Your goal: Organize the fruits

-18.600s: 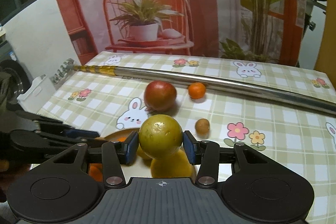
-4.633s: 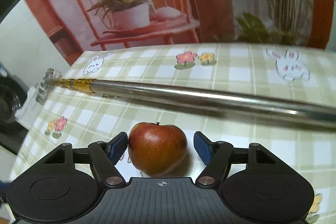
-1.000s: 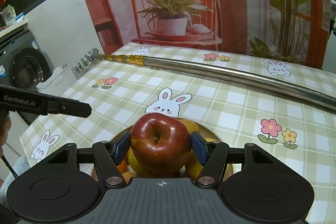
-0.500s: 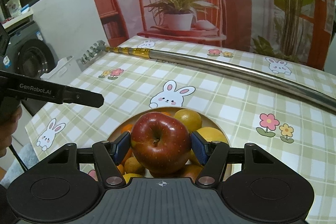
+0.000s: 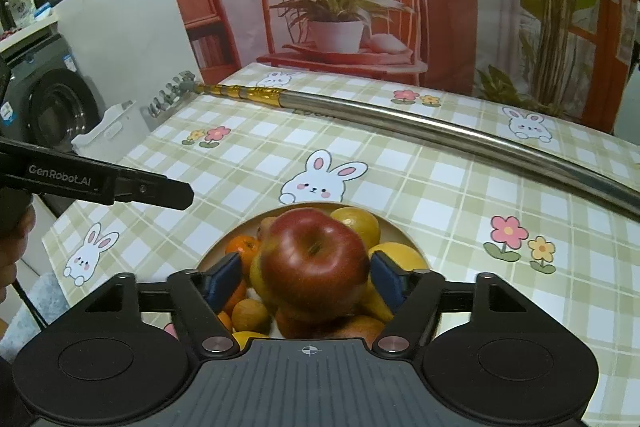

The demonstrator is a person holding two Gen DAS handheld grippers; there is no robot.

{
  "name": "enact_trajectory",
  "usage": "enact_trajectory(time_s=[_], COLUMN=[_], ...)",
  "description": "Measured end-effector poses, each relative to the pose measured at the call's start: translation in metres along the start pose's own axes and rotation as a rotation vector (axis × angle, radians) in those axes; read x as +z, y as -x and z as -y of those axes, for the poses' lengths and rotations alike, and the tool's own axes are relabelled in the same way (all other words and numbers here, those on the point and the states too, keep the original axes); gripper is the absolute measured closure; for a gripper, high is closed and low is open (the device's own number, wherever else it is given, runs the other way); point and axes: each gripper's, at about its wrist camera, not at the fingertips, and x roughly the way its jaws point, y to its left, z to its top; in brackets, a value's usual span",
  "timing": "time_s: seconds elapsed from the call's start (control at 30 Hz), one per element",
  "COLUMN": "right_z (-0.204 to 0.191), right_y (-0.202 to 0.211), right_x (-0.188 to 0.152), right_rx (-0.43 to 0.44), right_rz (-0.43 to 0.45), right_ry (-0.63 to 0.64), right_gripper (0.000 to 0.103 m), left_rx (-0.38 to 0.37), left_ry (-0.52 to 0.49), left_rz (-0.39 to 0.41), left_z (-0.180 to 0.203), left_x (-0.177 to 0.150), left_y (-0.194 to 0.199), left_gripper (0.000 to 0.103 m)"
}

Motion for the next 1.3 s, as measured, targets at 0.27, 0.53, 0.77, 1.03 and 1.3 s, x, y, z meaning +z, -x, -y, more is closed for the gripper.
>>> enact_trajectory(time_s=[0.27,0.53,0.77,1.03,1.3], right_z=[0.005,0.007,0.021,0.034,0.036], right_y=[0.006,0.016,0.033,0.057,0.09], right_x=[0.003,0.01,0.017,0.025,0.048], right_rx=[0.001,-0.024,-0.07,-0.12,-0.153], right_rz=[0.014,0.038,0.058,0.094,0.173], right_ry=[-0.012,-0.035,-0.08,-0.13,-0.127], right_gripper=[0.03,0.012,0.0,0.0,0.0], left_rx=[-0.001,0.003,0.011,0.017,0.033], left_ry=[-0.003,-0.007,-0.025,-0.09,-0.133], left_rz=[0.004,0.02,0.051,0.131,0.217], left_z=[0.001,0.004,0.011,0.026,0.041], left_x=[0.001,0.003,0.006,0.015,0.034], left_y=[0.0,0.004,0.012,0.028,0.052], left_gripper=[0.052,0.052,0.041,0.008,0.007])
